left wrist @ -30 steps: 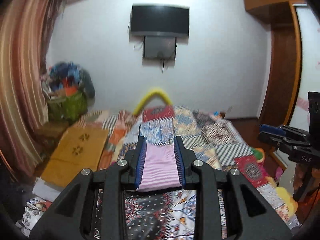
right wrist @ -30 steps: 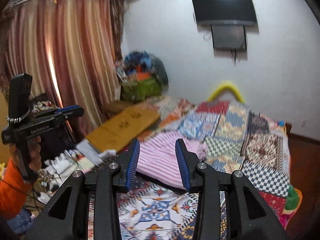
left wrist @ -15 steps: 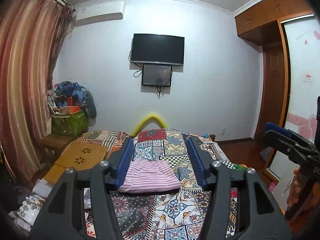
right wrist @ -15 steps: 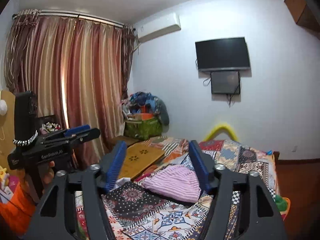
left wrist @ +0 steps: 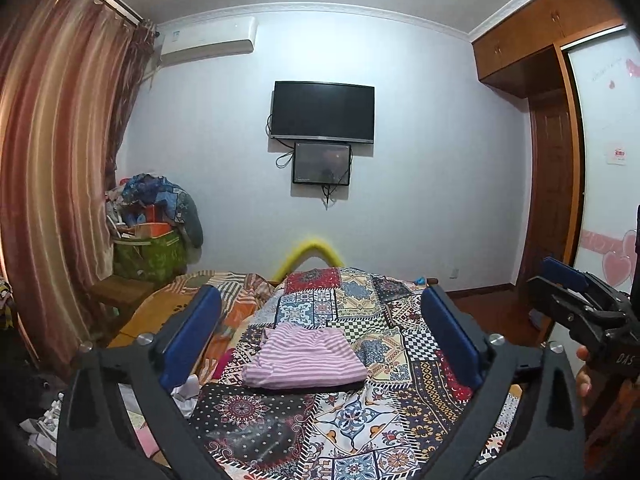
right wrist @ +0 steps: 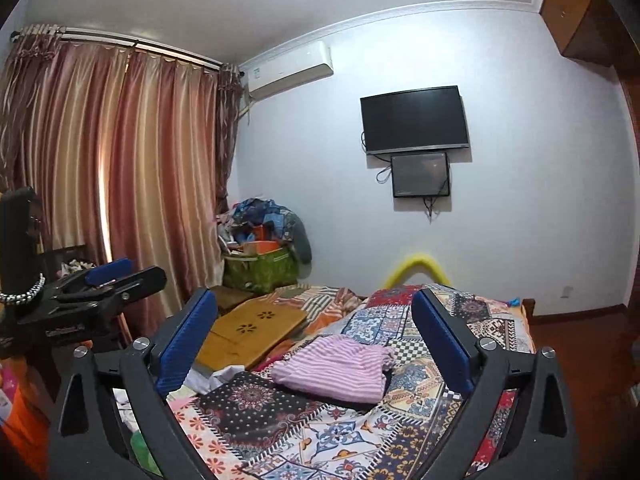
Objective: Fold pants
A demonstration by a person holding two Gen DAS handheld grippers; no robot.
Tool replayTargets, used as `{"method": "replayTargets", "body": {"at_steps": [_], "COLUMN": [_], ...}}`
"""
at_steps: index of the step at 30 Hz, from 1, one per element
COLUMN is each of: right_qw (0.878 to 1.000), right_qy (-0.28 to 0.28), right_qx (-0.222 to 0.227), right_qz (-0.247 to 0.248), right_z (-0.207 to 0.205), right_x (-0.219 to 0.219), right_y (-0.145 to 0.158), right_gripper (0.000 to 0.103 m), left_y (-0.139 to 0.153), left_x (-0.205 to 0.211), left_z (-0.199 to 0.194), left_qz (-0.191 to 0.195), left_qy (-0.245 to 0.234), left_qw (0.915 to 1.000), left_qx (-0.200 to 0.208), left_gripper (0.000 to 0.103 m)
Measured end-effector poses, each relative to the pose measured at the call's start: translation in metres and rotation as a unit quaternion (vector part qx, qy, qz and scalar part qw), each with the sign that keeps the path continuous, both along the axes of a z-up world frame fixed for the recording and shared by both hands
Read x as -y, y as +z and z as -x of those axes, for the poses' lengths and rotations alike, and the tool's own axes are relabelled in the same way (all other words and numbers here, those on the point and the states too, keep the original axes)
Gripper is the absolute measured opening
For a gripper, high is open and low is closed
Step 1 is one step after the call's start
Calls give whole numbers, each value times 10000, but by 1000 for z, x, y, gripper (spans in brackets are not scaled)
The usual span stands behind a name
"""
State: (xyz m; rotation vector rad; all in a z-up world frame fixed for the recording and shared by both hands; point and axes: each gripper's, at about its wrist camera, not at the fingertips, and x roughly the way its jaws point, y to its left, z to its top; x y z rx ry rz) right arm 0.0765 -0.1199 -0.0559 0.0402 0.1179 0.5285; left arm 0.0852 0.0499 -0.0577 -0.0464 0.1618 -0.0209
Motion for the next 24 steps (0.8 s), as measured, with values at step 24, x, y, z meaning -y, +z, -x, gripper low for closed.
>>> {"method": "replayTargets", "body": {"at_steps": [24], "right_qw": [9997], "right_qy": [-202], "right_qx": [84], "right_qz": [54], "right_z": [11], "right_x": [6], "right_y": [1], "right_gripper": [103], "left_y": [-5], "left_x": [9], "left_z": [-6], "left_qz": [-121], "left_qy": [-136], "left_qw": [9998], "left_qx": [-25], "left_gripper": [103]}}
